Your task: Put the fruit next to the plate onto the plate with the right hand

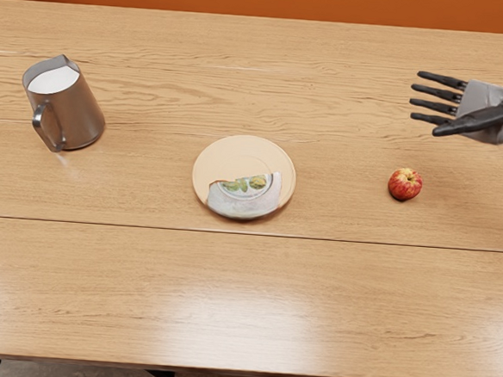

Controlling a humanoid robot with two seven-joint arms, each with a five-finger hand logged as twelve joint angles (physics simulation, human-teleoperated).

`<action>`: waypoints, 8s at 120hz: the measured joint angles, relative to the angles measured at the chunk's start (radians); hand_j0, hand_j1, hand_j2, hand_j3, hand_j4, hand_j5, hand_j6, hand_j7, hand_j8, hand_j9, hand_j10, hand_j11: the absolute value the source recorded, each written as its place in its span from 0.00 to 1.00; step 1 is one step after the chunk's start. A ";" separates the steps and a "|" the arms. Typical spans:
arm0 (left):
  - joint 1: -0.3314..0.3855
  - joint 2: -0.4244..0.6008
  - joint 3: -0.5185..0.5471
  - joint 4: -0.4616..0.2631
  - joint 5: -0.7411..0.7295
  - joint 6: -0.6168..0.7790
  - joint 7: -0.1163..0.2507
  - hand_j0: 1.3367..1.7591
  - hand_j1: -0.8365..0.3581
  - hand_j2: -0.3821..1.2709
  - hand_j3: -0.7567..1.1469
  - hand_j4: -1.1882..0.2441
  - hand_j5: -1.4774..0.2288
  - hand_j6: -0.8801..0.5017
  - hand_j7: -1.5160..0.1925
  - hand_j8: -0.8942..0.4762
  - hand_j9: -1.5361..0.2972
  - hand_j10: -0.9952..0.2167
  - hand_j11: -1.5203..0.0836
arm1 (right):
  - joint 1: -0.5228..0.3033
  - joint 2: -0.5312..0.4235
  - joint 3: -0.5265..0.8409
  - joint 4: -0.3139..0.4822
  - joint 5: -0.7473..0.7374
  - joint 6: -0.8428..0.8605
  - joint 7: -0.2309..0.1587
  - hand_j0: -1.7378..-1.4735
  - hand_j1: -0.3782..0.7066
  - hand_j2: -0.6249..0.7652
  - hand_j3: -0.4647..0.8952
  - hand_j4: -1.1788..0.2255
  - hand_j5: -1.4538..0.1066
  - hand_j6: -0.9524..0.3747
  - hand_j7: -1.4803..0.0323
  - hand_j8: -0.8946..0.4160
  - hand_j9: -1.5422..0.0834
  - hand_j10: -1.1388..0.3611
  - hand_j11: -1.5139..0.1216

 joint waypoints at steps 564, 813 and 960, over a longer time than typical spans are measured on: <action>0.000 0.000 0.000 0.000 0.000 0.000 0.000 0.76 0.76 0.26 0.40 0.67 0.69 0.47 0.71 0.48 0.67 0.63 0.76 | -0.059 0.062 0.009 0.604 -1.068 -0.649 -0.083 0.35 0.65 0.57 0.34 0.24 0.20 0.47 0.24 0.56 0.24 0.51 0.19; 0.000 0.000 0.000 0.000 0.000 0.000 0.000 0.76 0.76 0.26 0.40 0.67 0.69 0.47 0.71 0.48 0.67 0.63 0.76 | 0.064 0.465 0.032 0.433 -0.980 -0.509 -0.028 0.30 0.20 0.43 0.34 0.73 0.80 0.59 0.84 0.57 0.82 0.64 0.80; -0.005 0.000 -0.001 -0.007 0.001 -0.001 0.000 0.76 0.76 0.26 0.40 0.67 0.69 0.47 0.71 0.48 0.67 0.63 0.76 | -0.129 -0.117 0.168 0.307 -0.214 0.000 0.019 0.30 0.07 0.45 0.34 0.81 0.90 0.69 0.95 0.66 0.92 0.74 0.90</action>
